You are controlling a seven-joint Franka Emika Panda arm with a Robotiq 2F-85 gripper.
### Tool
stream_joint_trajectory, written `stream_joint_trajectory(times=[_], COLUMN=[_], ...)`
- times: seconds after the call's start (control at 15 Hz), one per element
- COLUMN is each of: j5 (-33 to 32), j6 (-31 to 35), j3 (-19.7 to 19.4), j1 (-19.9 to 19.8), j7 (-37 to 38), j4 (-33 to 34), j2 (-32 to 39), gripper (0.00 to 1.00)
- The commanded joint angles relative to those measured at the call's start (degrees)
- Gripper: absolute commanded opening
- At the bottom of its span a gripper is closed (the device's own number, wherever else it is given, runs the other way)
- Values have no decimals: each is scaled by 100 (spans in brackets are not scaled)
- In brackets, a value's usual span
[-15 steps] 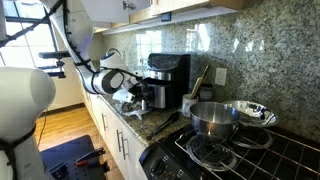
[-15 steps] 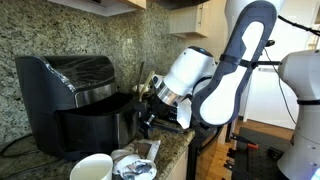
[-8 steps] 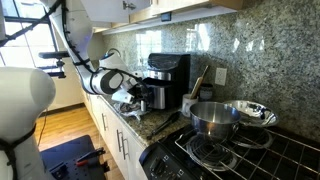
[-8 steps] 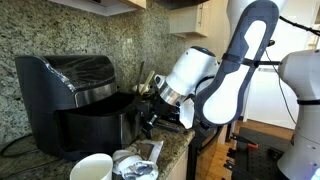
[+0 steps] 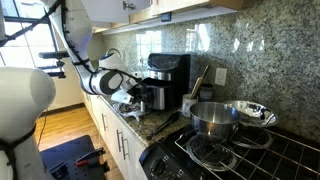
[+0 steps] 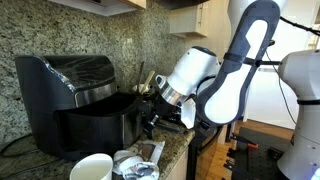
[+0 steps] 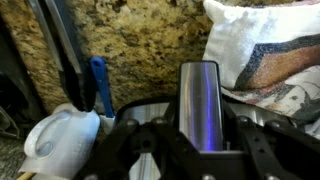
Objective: Open and close the air fryer
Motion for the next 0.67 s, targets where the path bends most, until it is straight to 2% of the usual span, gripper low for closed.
stream_joint_trajectory(times=[0.0,0.4,0.6], j5=[-112,-292,-635], j6=[1,-1,42], j3=[-69,-63,180], j1=[-24,-61,-334], j7=[-140,-209,-91], j4=[-58,359,609], j2=[-31,134,179], gripper=[16,16,16])
